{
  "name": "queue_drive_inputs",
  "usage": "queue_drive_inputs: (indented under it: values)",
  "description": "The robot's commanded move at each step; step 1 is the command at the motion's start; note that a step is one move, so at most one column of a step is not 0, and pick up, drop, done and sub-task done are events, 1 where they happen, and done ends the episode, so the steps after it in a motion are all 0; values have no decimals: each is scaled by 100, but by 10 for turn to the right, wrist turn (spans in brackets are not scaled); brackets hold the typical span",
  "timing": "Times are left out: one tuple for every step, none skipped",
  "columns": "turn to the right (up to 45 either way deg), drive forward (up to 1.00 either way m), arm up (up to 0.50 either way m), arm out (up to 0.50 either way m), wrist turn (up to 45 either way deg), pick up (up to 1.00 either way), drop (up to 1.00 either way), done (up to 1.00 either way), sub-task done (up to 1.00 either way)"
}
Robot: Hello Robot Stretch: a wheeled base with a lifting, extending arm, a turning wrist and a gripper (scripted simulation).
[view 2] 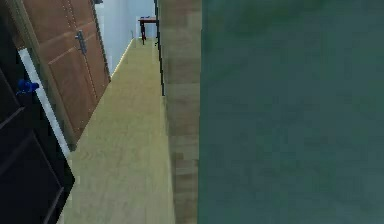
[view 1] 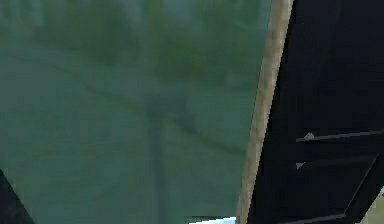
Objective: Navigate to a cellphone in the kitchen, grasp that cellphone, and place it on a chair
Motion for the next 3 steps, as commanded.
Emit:
queue_drive_inputs:
  values:
    - [150,0,0,0,0,0,0,0,0]
    - [0,35,0,0,0,0,0,0,0]
    - [450,0,0,0,0,0,0,0,0]
